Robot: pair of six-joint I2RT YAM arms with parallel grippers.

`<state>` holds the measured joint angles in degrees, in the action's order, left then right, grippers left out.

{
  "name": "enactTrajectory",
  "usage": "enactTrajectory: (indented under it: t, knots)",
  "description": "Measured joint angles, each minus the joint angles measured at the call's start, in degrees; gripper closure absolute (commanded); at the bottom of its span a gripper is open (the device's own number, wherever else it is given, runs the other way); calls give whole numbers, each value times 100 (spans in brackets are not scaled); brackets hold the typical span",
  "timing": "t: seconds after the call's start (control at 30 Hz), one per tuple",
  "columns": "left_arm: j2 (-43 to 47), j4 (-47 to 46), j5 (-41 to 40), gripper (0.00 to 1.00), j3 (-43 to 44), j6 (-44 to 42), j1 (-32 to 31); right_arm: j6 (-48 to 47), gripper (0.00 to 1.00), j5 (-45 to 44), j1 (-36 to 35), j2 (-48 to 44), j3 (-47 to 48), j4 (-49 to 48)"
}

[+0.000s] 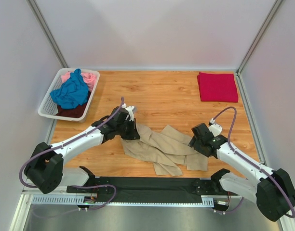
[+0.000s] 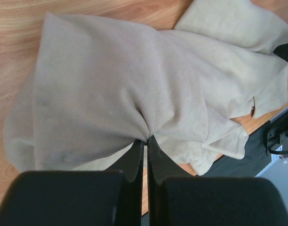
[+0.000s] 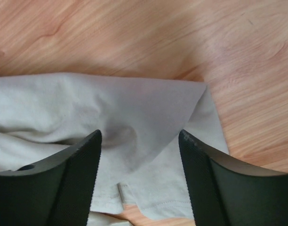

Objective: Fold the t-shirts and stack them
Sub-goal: Move the tshirt to the center of the board, then flatten the tshirt out

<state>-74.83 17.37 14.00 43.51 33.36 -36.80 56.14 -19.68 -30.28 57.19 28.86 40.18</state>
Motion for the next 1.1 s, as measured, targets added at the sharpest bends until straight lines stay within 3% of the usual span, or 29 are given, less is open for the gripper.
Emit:
enactTrajectory:
  t: [0.03,0.1,0.13,0.17,0.37,0.67,0.8,0.9,0.97,1.03,1.1]
  knots:
    - [55,0,-15,100,-20,20,2,17,40,-42,24,72,0,-61]
    - [122,2,-55,100,-50,55,0,4,61,-116,116,201,0,-157]
    - [140,2,-66,100,-61,81,2,11,76,-195,162,251,0,-186]
    - [146,9,-79,100,-70,96,2,-9,99,-260,186,254,0,-184]
    - [417,396,-310,100,-68,101,2,-42,100,-702,203,-579,219,260]
    - [1886,1941,-723,100,1119,-245,-31,-573,100,-973,199,-2223,2420,1405]
    - [1657,2142,-640,100,1709,-452,66,-960,100,-1091,199,-2107,2907,1193]
    - [1113,2142,-332,100,1799,-564,514,-1283,100,-1169,199,-1609,2835,691]
    - [546,2157,-245,89,1799,-616,841,-1473,99,-1113,197,-1178,2612,227]
    - [-50,2168,-258,65,1799,-695,1086,-1668,97,-977,197,-671,2304,-291]
    - [-511,2243,-337,58,1818,-765,1237,-1845,95,-881,208,-101,2149,-590]
